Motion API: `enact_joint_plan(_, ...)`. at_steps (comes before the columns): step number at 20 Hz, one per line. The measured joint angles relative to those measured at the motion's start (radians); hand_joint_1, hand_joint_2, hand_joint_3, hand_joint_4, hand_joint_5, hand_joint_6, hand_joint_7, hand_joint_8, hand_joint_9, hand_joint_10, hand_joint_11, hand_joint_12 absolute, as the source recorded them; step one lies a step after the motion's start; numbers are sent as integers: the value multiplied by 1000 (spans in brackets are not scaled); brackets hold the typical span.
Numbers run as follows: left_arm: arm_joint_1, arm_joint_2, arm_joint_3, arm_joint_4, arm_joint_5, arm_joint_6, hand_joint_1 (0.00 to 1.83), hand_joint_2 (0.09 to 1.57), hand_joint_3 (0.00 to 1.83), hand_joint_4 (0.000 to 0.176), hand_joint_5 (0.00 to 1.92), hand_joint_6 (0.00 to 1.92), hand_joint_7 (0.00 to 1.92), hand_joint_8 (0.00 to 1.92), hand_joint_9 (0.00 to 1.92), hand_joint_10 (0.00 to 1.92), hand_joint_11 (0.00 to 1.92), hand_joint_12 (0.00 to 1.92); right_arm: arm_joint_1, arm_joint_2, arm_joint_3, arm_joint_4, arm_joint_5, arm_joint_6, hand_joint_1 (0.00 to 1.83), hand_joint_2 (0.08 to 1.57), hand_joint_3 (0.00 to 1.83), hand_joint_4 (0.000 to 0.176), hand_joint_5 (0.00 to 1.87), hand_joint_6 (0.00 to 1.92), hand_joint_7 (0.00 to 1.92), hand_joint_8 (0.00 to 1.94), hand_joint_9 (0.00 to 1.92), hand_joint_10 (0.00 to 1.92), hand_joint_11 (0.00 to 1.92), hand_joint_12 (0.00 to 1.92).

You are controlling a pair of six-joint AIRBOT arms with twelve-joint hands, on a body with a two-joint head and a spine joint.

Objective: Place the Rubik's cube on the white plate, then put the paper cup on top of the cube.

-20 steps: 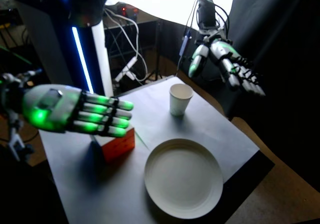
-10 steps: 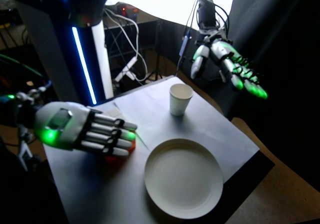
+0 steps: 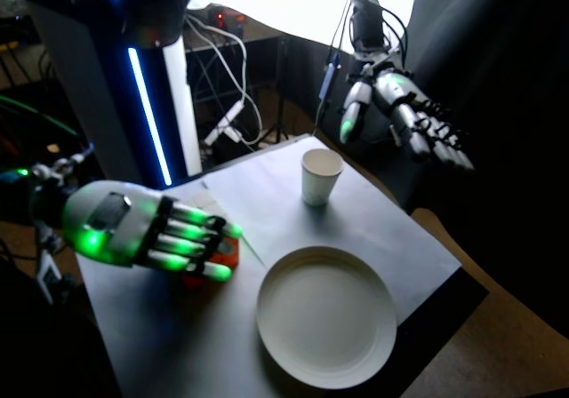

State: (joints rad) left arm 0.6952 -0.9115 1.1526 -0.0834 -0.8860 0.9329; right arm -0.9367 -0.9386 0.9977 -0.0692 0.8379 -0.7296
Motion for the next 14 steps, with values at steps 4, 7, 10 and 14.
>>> enact_joint_plan(4,7,0,0,-3,-5,0,134,1309,0,93,47,1,0,0,0,0,0,0,26,0,0,-27,12,-3,1109,1086,0,0,240,1605,444,1828,728,1921,850,1921)
enact_joint_plan(7,7,0,0,-8,-8,0,152,1301,1,111,50,1,0,0,0,0,0,0,41,14,-3,-32,40,-3,1131,1069,0,0,229,1541,391,1817,688,1921,810,1921)
enact_joint_plan(10,9,0,0,-8,-8,0,171,1299,0,107,55,2,0,0,0,0,3,2,90,24,0,-32,57,-3,1184,1090,3,0,194,1509,338,1687,536,1921,676,1921)
enact_joint_plan(14,9,0,0,-15,-10,0,173,1288,0,133,58,2,0,0,0,0,0,1,202,-31,79,-32,80,-3,1131,1098,4,0,175,1475,275,1650,485,1921,706,1921)
